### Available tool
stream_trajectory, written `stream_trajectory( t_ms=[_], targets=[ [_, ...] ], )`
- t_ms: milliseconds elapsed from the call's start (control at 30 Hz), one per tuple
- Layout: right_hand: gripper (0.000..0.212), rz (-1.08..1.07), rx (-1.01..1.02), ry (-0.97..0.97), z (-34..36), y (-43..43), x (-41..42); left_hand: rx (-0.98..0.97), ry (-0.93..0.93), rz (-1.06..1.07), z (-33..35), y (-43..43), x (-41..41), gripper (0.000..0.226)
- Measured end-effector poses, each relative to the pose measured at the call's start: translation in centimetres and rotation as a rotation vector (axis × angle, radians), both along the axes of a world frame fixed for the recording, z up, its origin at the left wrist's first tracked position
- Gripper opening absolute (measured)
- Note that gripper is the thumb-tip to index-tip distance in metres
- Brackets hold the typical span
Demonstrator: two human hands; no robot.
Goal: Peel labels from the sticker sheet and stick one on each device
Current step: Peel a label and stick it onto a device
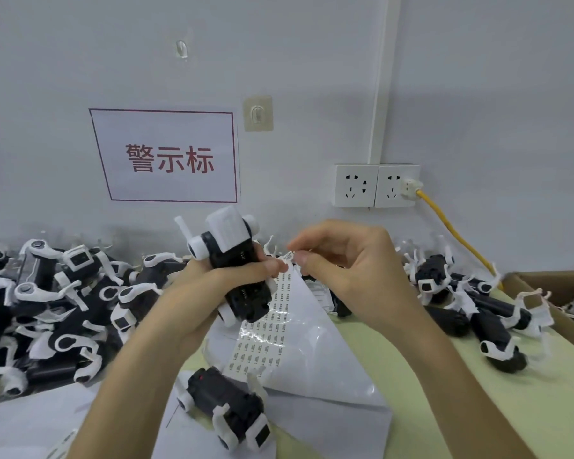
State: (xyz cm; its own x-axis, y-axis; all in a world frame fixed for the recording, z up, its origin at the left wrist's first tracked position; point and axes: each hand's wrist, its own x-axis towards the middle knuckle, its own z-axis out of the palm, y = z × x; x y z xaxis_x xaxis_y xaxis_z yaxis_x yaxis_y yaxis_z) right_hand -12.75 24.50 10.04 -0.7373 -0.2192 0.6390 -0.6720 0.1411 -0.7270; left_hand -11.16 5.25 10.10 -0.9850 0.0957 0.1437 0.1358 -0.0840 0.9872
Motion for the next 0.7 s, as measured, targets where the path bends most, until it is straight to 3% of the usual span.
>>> stream_trajectory(
  t_ms=[400, 600, 700],
  targets=[
    [0.03, -0.149, 0.209, 0.133, -0.8, -0.6, -0.2, -0.227, 0.148, 0.136, -0.4, 1.2, -0.4, 0.018],
    [0.025, -0.219, -0.011, 0.044, -0.9, -1.2, -0.4, 0.034, 0.172, 0.166, -0.4, 1.9, -0.2, 0.034],
    [0.019, -0.19, -0.09, -0.05, -0.8, -1.1, -0.5, 0.148, 0.161, 0.126, -0.4, 2.1, 0.0, 0.017]
  ],
)
